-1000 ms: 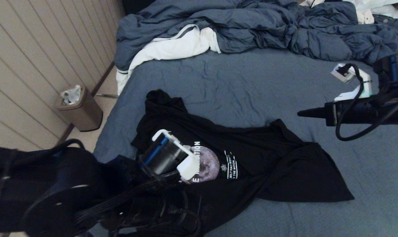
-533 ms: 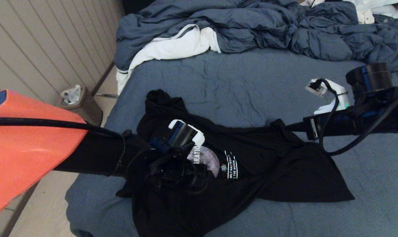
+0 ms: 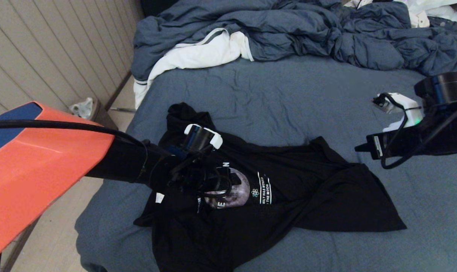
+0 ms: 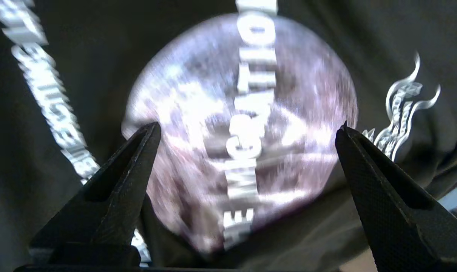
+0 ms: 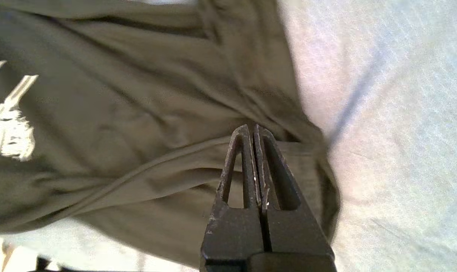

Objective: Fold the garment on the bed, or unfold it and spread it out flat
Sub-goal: Unford the black T-shirt

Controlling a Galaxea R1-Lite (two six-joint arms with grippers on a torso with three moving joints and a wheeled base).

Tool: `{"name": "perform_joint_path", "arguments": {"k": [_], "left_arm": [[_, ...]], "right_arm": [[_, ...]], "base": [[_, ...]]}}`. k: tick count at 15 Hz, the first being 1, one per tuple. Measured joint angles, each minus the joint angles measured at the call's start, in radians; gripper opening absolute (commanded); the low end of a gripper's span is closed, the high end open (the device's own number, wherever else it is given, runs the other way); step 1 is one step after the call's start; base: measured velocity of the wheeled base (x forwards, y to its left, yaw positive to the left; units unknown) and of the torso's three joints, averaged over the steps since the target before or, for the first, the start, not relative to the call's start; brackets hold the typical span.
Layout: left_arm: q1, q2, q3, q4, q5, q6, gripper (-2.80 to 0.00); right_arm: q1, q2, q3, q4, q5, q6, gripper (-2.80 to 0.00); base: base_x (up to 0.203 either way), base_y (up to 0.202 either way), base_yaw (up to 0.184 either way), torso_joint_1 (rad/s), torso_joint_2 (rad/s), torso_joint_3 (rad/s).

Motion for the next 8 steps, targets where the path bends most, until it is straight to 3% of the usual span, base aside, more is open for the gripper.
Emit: {"name": "perform_joint_path", "arguments": {"k": [2, 3, 8], "left_arm": [[0.029, 0.004, 0.001, -0.023, -0.017, -0.001, 0.00], [0.044, 0.004, 0.002, -0.030, -0.033, -0.001, 0.00], [0.098, 0.005, -0.015, -0.032, -0.045, 0.008, 0.00]], "right_arm": [[-0.019, 0.028, -0.009, -0.001, -0.015, 0.000, -2.80], [-0.028, 0.040, -0.009, 0.000, -0.018, 0.000, 0.00], [-0.056, 0.084, 0.013, -0.028, -0.034, -0.008, 0.00]], "base": [[0.000, 0.000, 0.000, 0.000, 0.00, 0.000], [0.000, 0.000, 0.000, 0.000, 0.00, 0.000], [0.000, 0.000, 0.000, 0.000, 0.00, 0.000]]}}
